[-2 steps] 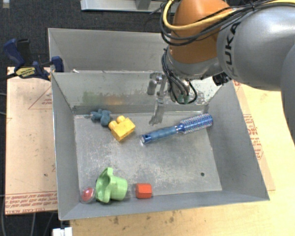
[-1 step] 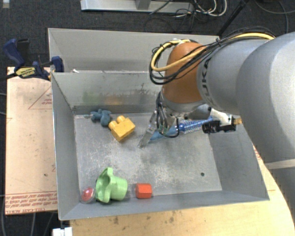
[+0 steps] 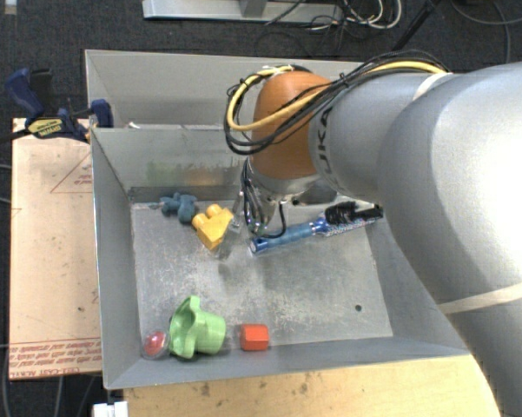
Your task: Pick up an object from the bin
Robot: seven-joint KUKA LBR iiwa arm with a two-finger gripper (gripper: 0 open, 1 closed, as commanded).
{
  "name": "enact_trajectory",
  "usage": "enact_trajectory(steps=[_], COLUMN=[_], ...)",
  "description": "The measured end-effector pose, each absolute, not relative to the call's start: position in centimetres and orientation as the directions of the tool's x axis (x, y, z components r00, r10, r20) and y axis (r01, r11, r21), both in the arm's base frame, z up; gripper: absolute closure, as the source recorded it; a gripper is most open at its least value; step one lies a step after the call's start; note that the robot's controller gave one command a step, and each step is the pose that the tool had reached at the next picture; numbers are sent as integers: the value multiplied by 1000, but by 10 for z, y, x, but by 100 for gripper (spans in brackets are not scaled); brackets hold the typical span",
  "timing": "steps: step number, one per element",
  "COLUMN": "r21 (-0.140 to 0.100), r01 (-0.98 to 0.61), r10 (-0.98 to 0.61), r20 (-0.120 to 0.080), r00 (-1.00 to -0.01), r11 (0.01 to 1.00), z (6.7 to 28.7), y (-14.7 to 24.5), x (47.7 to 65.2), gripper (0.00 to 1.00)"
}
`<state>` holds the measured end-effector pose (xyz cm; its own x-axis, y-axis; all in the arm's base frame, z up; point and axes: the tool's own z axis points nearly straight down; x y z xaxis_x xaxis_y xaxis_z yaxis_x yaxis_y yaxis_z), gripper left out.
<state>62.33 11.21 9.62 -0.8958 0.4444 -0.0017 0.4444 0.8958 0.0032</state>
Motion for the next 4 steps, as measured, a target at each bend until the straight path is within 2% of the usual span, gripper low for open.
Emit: enact_trajectory(steps=[1,2,3,4], r21=[-3,2,4,1], r01=[512,512,698,698], r10=[512,512,698,698], r20=[7,-2,-2,-2], r00=[-859,-859,-716,-716], r11=[859,859,716,716], z=[69,71,104,102], y=[139,138,139,139], x=[650,652,653,652], gripper=[0,100,100,0])
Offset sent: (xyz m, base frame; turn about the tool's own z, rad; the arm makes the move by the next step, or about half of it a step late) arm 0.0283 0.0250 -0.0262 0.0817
